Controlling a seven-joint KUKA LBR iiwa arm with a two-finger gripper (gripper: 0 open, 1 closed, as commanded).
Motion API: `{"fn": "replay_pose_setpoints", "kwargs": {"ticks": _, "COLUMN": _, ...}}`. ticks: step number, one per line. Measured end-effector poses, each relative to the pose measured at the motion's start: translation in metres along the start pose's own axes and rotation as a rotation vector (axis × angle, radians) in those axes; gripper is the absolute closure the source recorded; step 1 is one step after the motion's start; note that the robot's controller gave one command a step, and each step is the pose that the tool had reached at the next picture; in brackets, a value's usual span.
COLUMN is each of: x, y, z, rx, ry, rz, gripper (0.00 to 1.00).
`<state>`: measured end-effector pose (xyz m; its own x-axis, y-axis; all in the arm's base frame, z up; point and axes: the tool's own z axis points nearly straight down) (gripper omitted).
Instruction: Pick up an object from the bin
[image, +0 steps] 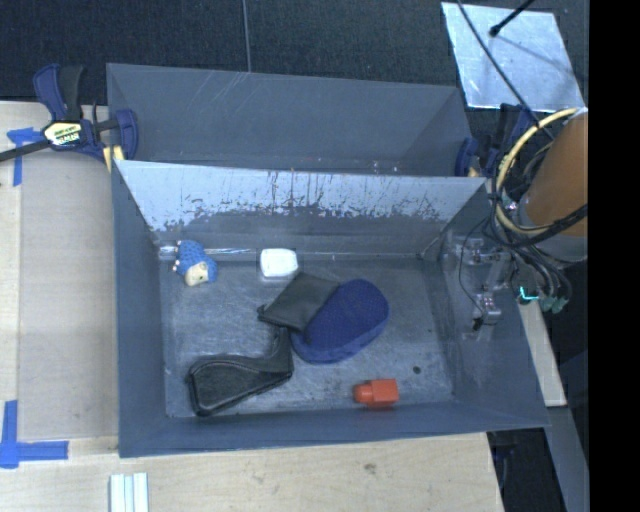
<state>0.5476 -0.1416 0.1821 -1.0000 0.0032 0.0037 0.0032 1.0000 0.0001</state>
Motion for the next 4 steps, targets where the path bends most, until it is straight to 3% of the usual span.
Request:
{"fn": "replay_pose_setpoints", "kwargs": {"ticks": 1, "x": -0.022, "y": 0.080, "z": 0.116, "rx": -0.003, "ry": -0.001, "rz": -0.116, "gripper": 0.00}}
{"fn": "replay_pose_setpoints", "kwargs": {"ticks": 2, "x": -0.058, "y": 0.131, "z": 0.111, "rx": 0.001, "ry": -0.011, "rz": -0.076, "gripper": 0.00}}
{"fn": "replay_pose_setpoints", "kwargs": {"ticks": 3, "x": -0.057, "y": 0.127, "z": 0.111, "rx": 0.002, "ry": -0.009, "rz": -0.073, "gripper": 1.00}}
{"fn": "replay_pose_setpoints", "kwargs": {"ticks": 4, "x": -0.040, "y": 0.126, "z": -0.053, "rx": 0.001, "ry": -0.016, "rz": -0.077, "gripper": 1.00}}
